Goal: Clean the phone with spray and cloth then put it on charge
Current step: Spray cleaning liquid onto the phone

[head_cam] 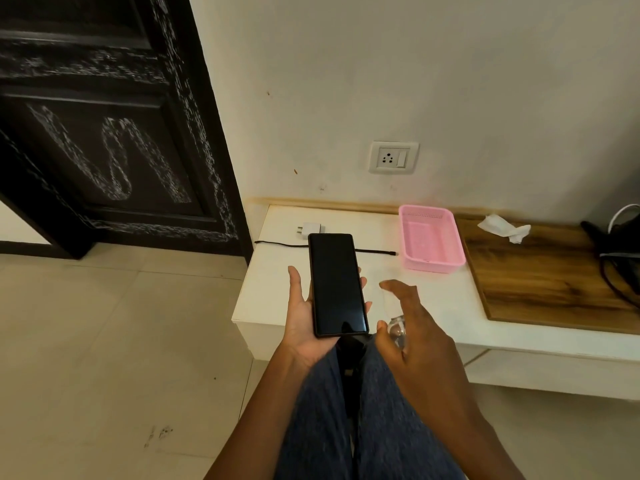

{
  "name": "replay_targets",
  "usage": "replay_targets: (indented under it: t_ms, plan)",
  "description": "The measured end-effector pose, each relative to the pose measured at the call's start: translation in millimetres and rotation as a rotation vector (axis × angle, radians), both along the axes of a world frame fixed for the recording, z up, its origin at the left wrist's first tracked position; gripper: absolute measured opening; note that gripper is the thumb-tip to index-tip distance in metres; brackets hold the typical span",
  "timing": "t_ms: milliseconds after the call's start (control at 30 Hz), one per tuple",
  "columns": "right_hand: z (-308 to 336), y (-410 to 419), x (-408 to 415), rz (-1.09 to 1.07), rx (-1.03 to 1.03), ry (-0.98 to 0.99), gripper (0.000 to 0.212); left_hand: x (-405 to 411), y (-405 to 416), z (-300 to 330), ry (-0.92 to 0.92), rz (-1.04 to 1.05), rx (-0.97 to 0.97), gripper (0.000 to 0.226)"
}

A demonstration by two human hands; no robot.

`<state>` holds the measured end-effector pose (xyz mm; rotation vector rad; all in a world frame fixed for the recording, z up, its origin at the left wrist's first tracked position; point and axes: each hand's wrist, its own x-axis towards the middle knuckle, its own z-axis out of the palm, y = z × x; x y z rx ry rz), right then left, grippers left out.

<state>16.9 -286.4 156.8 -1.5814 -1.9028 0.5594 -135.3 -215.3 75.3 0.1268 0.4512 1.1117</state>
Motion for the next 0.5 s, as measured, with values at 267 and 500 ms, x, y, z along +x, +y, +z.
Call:
replay_targets:
  t_ms: [267,500]
  plan:
    - [2,11,5,-0.038,0.065,0.274,0.053,-2,0,-2,-0.008,-0.013,0.008,0.092]
    - [-10,42,11,-0.031,0.076,0.567,0.055,-4,-2,-5,-0.021,-0.08,0.052,0.093]
